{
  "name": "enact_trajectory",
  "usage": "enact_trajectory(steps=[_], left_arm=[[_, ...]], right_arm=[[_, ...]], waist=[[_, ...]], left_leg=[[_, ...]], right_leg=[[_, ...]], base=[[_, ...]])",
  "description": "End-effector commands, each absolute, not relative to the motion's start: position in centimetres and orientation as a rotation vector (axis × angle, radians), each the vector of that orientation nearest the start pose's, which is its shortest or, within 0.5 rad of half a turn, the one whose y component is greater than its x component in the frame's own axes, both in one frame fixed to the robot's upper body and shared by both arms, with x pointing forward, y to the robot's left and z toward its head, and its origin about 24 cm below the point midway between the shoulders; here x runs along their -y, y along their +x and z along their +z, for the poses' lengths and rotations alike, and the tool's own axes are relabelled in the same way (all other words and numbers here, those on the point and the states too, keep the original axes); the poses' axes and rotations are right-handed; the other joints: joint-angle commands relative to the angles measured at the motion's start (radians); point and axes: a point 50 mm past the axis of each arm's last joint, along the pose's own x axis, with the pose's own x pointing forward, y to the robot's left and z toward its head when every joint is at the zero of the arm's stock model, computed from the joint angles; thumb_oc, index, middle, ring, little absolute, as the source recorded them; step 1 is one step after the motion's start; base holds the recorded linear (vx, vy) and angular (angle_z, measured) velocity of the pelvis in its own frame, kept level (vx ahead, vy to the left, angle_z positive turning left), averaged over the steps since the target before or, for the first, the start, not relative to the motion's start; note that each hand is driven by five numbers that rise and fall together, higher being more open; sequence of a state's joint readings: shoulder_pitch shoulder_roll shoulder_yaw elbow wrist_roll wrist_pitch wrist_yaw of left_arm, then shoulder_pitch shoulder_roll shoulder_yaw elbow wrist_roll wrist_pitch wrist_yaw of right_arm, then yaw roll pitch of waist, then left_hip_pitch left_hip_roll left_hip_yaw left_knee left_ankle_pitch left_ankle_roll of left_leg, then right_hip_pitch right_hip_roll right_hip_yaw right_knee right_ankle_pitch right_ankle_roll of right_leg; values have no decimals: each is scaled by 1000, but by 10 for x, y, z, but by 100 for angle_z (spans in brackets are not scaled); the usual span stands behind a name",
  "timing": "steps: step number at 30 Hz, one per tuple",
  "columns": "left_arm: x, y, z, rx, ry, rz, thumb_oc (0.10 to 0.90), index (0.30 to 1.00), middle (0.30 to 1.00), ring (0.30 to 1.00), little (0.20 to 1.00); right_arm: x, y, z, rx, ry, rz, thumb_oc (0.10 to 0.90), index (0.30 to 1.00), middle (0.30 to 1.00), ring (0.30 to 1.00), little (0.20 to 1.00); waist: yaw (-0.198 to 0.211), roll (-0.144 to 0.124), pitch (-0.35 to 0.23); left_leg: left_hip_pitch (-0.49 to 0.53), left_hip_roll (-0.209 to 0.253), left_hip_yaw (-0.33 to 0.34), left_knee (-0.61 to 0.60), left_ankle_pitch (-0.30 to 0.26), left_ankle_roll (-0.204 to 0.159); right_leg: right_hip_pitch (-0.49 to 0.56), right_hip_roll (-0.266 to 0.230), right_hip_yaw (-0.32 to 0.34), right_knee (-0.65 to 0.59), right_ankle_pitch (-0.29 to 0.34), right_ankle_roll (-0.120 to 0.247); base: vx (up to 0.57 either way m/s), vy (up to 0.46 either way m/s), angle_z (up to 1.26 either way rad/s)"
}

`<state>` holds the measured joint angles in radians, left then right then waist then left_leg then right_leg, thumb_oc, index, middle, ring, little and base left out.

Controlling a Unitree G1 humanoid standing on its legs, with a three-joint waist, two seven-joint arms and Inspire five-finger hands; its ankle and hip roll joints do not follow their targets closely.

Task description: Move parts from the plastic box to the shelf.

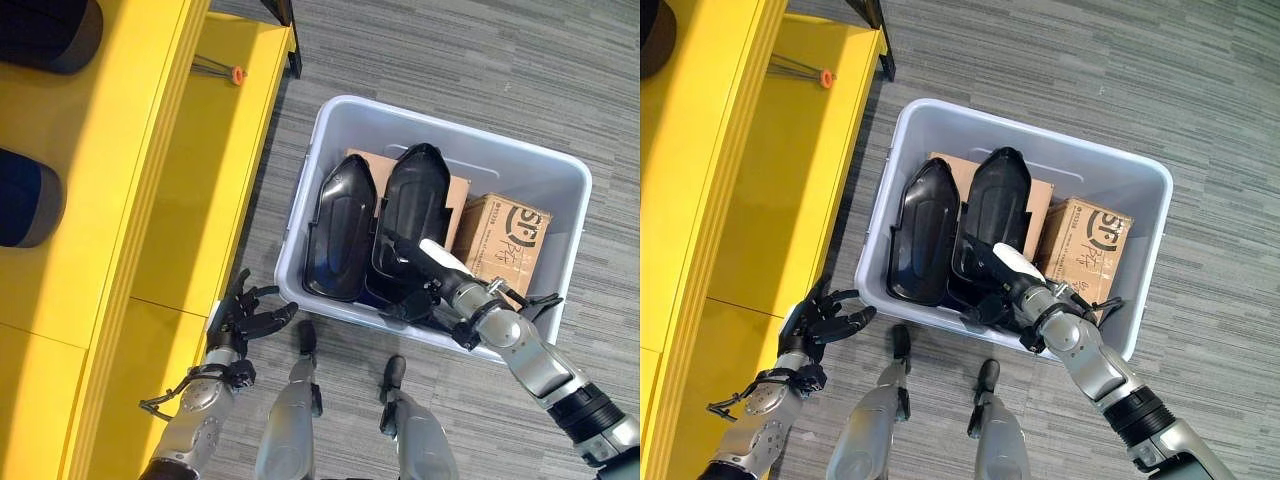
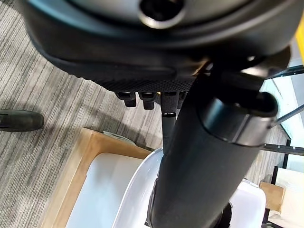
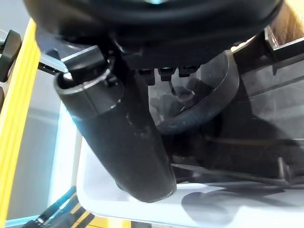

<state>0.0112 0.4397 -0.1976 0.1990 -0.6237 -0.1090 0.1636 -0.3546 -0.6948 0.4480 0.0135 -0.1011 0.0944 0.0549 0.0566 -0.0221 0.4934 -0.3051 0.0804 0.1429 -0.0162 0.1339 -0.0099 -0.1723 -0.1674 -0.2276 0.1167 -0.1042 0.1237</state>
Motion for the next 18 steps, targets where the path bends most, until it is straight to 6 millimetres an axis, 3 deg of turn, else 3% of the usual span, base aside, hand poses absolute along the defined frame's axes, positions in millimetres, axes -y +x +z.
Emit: enact_trajectory(steps=[1, 11, 18], left_arm=[[-196, 243, 19, -116, -207, 33, 900, 1000, 1000, 1000, 1000], [-200, 240, 21, -114, -197, 39, 900, 1000, 1000, 1000, 1000], [-201, 239, 22, -112, -201, 41, 900, 1000, 1000, 1000, 1000]], right_arm=[[165, 308, 154, 338, -942, 327, 900, 1000, 1000, 1000, 1000], [182, 315, 177, 385, -1011, 216, 900, 1000, 1000, 1000, 1000], [186, 316, 187, 411, -1009, 179, 900, 1000, 1000, 1000, 1000]], waist=[[-18, -9, 27], [-19, 0, 27], [-14, -3, 27]], left_leg=[[-31, 83, -24, 117, -80, -67], [-148, 86, -62, 224, -116, -61], [-203, 90, -82, 271, -127, -62]], right_leg=[[-90, -65, 30, 20, 50, 8], [-220, -70, 22, 214, -19, -8], [-276, -70, 18, 287, -50, -18]], base=[[-6, -21, 3], [-12, -36, 10], [-3, -41, 7]])
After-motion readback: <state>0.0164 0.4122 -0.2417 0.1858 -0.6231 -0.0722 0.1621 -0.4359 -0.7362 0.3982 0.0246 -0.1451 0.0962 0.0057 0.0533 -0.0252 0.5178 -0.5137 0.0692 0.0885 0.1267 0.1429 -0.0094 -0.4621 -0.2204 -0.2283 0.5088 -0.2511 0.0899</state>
